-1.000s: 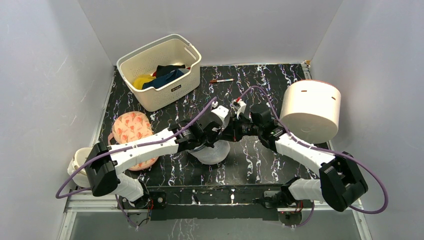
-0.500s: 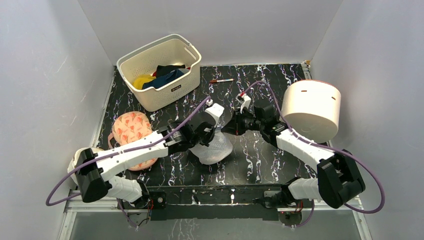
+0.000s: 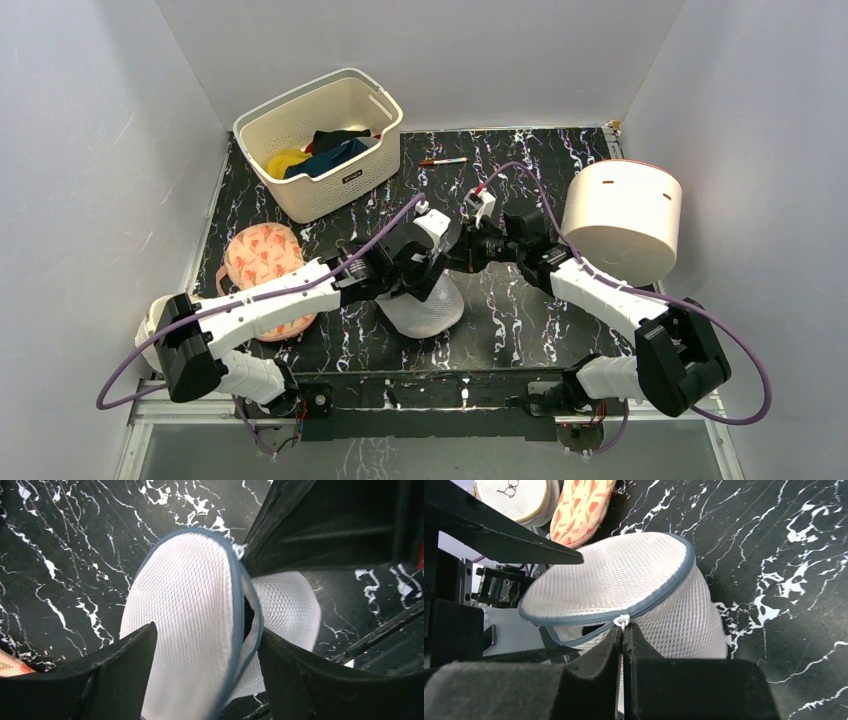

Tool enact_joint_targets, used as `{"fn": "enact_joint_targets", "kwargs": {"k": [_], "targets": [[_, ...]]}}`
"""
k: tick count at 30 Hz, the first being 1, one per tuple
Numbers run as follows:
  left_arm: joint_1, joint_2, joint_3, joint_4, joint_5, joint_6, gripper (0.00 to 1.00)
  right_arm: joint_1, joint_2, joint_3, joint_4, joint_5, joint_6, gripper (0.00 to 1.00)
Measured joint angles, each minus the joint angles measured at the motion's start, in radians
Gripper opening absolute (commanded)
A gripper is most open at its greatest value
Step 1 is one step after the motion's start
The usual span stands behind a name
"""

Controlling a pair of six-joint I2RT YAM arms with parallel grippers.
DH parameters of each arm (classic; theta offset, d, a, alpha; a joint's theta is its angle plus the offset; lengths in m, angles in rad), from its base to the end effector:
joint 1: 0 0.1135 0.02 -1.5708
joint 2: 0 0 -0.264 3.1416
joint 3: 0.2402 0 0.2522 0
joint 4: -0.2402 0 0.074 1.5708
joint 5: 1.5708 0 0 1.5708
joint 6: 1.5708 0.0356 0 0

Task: Unzip the laundry bag and remove the bra
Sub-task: Unzip the laundry bag at the center of the board.

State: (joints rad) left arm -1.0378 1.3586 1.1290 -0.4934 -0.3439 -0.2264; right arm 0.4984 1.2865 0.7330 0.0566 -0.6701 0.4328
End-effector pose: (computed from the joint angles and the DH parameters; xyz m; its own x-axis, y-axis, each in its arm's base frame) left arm 0.1614 -0.2499 0.3031 -0.4808 0.3991 -0.7808 0.5895 0.8063 0.0491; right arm 0.2314 0.1511 0.2406 -0.7384 -0.0276 -0.6738 -0.5998 0.4836 0.6375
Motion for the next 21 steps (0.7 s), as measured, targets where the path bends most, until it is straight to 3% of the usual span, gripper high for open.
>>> {"fn": "enact_joint_targets", "kwargs": {"k": [2,10,16,21], "targets": [[0.001,0.008,0.013,0.003,0.016,-0.009,0.74,0.008,0.0,0.0,0.0,-0.005,0.011,0.0],[0.002,0.084,0.078,0.039,0.04,-0.045,0.51,0.02,-0.009,0.0,0.0,-0.008,0.018,0.0],[0.002,0.114,0.079,0.015,0.037,-0.058,0.2,0.026,-0.023,0.0,0.0,-0.008,0.019,0.0],[0.002,0.113,0.08,0.001,0.011,-0.035,0.11,0.029,-0.024,0.0,-0.005,0.002,0.013,0.0]]}}
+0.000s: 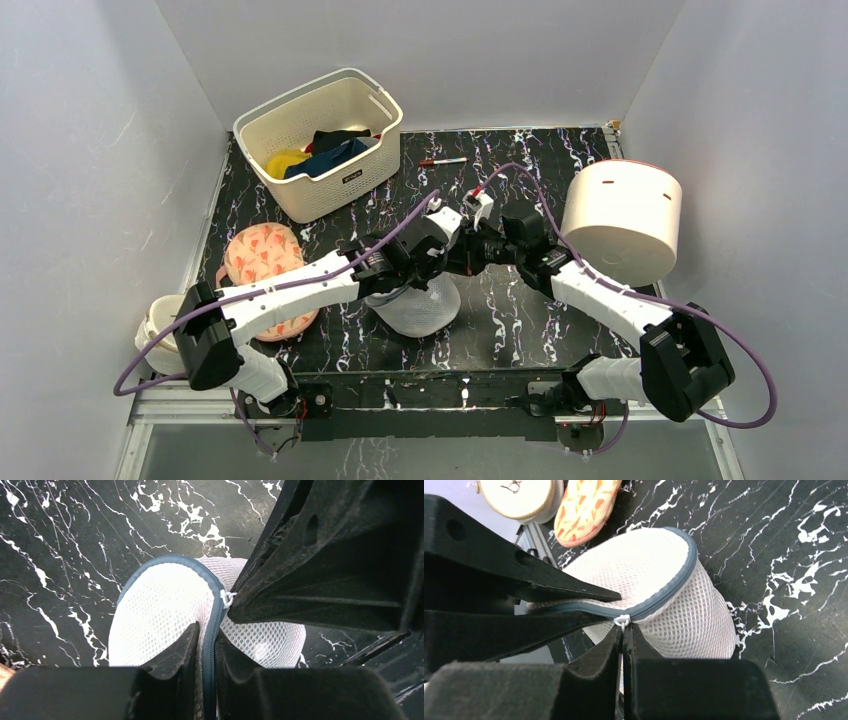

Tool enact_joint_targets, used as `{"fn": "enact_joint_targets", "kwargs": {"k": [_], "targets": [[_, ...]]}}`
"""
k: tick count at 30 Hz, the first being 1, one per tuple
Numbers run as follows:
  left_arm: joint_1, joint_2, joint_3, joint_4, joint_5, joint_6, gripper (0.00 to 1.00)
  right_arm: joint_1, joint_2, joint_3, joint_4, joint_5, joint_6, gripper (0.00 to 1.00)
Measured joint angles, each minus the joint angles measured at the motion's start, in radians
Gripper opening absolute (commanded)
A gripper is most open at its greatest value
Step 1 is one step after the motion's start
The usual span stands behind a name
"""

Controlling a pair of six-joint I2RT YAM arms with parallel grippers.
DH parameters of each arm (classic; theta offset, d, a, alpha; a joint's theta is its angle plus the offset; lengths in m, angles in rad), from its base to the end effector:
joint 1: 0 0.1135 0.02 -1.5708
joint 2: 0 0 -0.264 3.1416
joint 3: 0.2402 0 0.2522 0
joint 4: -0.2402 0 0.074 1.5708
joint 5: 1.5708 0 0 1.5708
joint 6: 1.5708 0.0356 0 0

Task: Unzip the laundry bag and remove the bra
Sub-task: Unzip the laundry bag at the center of the board.

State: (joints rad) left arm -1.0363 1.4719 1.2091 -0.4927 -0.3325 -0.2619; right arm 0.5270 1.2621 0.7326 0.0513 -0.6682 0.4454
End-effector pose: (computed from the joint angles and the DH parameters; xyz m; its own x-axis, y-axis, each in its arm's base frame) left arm 0.1753 -0.2733 0.2967 -0.5166 0.3923 -0.7611 0.5783 0.8153 0.0277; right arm 0.2240 0.1559 0.2462 -0.7338 -0.0358 -0.6784 -0.6140 0.4623 0.6398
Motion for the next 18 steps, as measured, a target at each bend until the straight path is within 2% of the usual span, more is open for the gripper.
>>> {"fn": "enact_joint_targets", "kwargs": {"k": [6,18], "targets": [[-0.001,-0.027,0.0,-0.01,-0.005,0.1,0.0,0.009,-0.007,0.026,-0.093,0.084,-0.074,0.0],[-0.001,-0.039,0.082,-0.012,-0.088,0.274,0.0,0.001,-0.005,0.112,-0.118,0.206,-0.125,0.0]]}}
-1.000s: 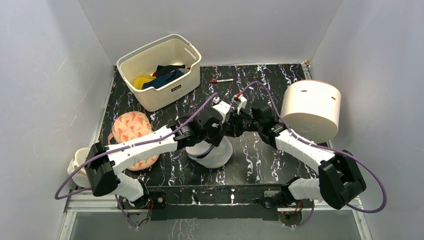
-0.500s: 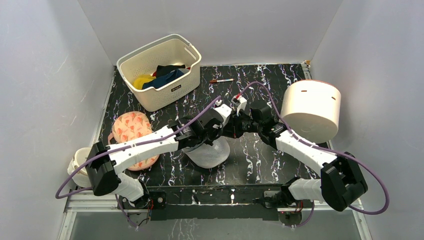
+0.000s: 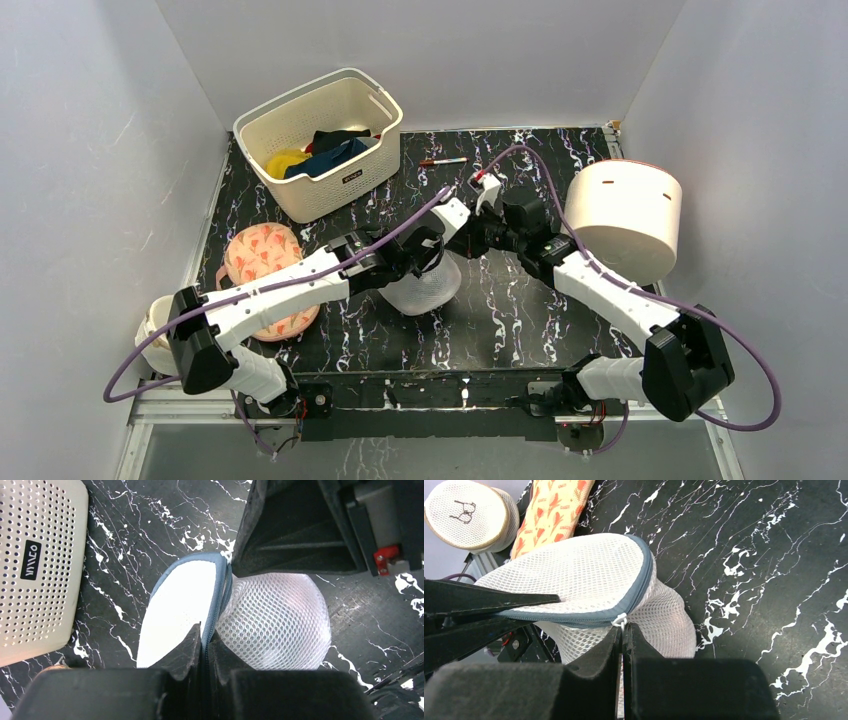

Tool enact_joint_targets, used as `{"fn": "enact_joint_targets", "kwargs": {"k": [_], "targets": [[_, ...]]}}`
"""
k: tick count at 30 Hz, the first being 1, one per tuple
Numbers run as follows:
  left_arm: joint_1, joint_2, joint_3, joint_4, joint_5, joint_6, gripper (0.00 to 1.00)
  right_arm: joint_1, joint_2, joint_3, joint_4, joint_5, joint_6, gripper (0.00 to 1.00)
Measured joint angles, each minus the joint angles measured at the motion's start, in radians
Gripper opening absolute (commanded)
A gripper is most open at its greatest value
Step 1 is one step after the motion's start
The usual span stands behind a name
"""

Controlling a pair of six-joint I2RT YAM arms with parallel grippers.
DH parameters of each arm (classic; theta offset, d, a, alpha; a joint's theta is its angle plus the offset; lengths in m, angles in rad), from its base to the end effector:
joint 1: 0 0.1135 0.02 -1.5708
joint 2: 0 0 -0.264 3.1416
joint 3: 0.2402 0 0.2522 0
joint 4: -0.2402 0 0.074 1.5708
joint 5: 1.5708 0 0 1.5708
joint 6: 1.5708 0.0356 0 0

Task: Unzip the laundry bag and remove the bra
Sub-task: Unzip the laundry bag at the center of the board.

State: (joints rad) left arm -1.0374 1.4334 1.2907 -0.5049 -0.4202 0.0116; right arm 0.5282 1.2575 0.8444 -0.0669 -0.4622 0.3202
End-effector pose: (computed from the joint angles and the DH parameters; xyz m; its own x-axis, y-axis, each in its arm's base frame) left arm 0.1751 -0.2680 0.3353 -0.2995 0.5281 -0.7946 0.6243 0.7383 0.2553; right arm 0.2347 0.1553 0.2724 -0.6281 -0.0403 -0.7771 -0.6269 0.6178 0.4746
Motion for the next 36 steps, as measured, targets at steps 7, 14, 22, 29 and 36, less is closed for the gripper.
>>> {"fn": "enact_joint_targets", "kwargs": {"k": [7,14,22,29,36], "targets": [[0.0,-0.01,-0.036,0.007,0.049,0.003,0.26,-0.024,0.012,-0.003,0.035,-0.06,0.021,0.0],[0.001,-0.015,-0.092,0.0,0.126,-0.133,0.61,-0.029,0.016,-0.056,0.098,-0.152,0.064,0.0],[0.001,0.05,0.054,-0.031,0.127,-0.228,0.6,-0.022,0.003,-0.092,0.119,-0.204,0.105,0.0],[0.001,0.087,0.091,-0.052,0.119,-0.282,0.58,-0.019,-0.036,-0.119,0.119,-0.2,0.119,0.0],[0.001,0.039,0.022,-0.046,0.131,-0.35,0.63,-0.019,-0.038,-0.122,0.12,-0.204,0.127,0.0]]}}
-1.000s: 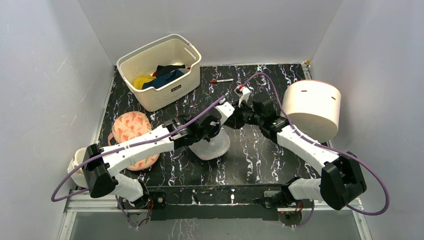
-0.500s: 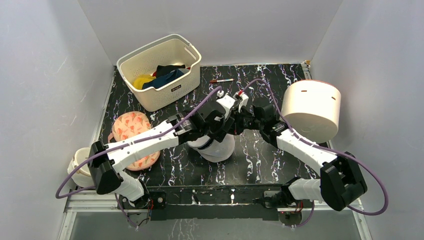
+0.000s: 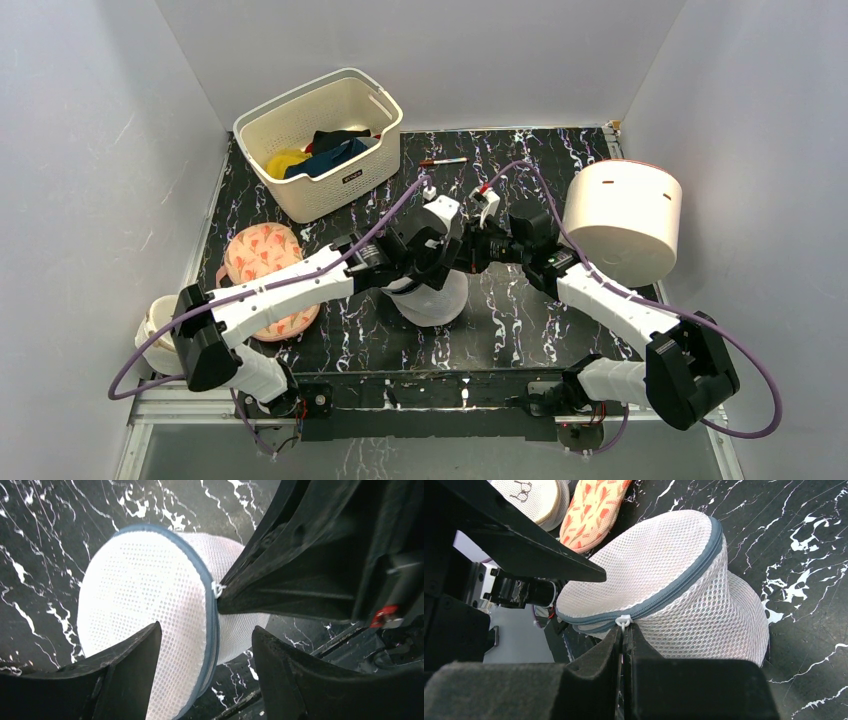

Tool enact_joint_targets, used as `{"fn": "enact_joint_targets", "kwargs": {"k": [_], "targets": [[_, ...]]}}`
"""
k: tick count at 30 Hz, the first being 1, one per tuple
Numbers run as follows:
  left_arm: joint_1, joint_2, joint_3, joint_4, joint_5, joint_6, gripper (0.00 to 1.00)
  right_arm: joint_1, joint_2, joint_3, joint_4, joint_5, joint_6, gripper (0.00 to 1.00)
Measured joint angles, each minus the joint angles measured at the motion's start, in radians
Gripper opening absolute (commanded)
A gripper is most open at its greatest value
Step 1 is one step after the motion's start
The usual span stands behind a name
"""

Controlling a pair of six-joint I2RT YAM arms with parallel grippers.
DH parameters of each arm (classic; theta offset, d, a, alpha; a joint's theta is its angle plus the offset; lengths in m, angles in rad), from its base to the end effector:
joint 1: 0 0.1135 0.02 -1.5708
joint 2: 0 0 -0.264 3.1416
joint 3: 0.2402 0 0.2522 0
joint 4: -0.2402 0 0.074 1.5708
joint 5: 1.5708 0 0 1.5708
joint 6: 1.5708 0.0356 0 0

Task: Unzip the laundry bag and remove the bra
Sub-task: Unzip the laundry bag at the center of the board.

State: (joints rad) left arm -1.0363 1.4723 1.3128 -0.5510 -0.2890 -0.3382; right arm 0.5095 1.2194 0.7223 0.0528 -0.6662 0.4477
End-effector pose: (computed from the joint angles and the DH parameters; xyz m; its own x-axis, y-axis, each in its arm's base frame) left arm 0.1755 -0.2766 0.3260 -0.5506 0.3058 -0.7768 0.5641 0.8222 -0.0762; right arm 0.2207 0.1485 0.2535 -0.7151 -0.0097 -0.6989 -0.6223 0.4641 0.6303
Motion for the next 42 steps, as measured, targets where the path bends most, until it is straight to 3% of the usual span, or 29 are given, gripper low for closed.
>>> {"fn": "enact_joint_targets", "kwargs": {"k": [9,20,34,42], "targets": [[0.0,-0.021,-0.064,0.026,0.0,-0.042,0.31,0.0,0.0,0.0,0.0,-0.007,0.0,0.0],[0.0,-0.023,-0.101,0.071,-0.052,-0.019,0.0,0.004,-0.001,0.001,-0.035,-0.002,-0.001,0.0],[-0.001,-0.219,-0.175,0.071,-0.171,0.126,0.0,-0.027,0.029,0.079,-0.084,0.043,-0.027,0.0],[-0.001,-0.272,-0.236,0.069,-0.171,0.188,0.0,-0.047,0.079,0.08,-0.104,0.043,-0.088,0.0]]}}
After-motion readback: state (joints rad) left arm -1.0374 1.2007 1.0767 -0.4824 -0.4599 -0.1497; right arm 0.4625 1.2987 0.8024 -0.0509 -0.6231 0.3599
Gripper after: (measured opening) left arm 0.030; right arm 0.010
